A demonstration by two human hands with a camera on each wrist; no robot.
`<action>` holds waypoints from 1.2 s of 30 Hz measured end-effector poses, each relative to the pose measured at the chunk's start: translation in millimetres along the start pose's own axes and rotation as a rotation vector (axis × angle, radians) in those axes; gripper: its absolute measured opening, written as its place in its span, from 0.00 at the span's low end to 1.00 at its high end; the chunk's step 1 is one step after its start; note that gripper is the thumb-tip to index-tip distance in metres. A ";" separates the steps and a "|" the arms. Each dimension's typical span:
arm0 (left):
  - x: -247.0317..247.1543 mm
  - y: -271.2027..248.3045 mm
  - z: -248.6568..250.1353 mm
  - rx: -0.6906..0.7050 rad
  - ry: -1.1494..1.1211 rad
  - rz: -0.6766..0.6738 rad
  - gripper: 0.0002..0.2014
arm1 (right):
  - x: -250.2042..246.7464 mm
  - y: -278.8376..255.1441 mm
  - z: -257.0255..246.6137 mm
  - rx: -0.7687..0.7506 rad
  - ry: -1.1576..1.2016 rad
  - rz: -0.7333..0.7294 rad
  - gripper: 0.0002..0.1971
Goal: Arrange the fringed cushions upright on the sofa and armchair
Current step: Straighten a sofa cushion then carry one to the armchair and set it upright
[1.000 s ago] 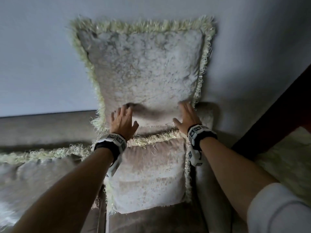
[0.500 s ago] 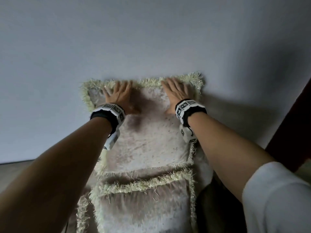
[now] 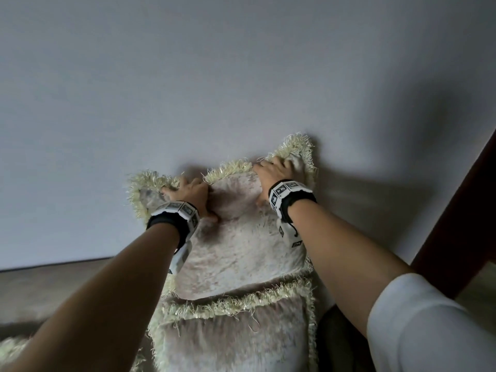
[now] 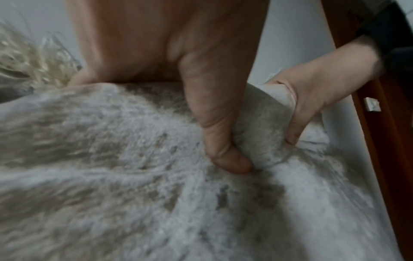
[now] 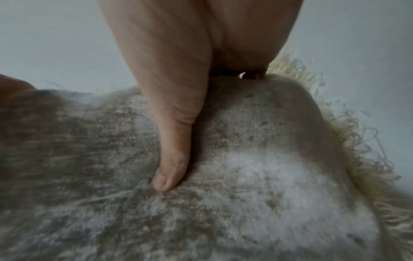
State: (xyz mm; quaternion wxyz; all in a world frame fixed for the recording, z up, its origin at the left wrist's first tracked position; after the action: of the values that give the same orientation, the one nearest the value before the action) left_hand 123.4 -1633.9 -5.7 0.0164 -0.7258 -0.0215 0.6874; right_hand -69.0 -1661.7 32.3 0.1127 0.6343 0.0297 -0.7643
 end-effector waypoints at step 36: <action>-32.2 -532.5 -420.2 -0.637 -0.010 0.090 0.15 | -187.6 -312.4 -505.4 -0.553 0.336 0.066 0.18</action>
State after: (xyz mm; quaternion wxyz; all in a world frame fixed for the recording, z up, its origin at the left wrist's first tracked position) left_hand 536.6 -1101.5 77.6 -0.2421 -0.6911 -0.2038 0.6498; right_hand 383.9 -1237.3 87.0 0.2990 0.6975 0.2336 -0.6079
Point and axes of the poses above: each hand's wrist, its own y-axis towards the middle knuckle, its own x-axis out of the palm, z = x × y, the point moved 6 cm from there along y, towards the middle knuckle, and after that the axes turned 9 degrees about -z, right-handed, at the moved point
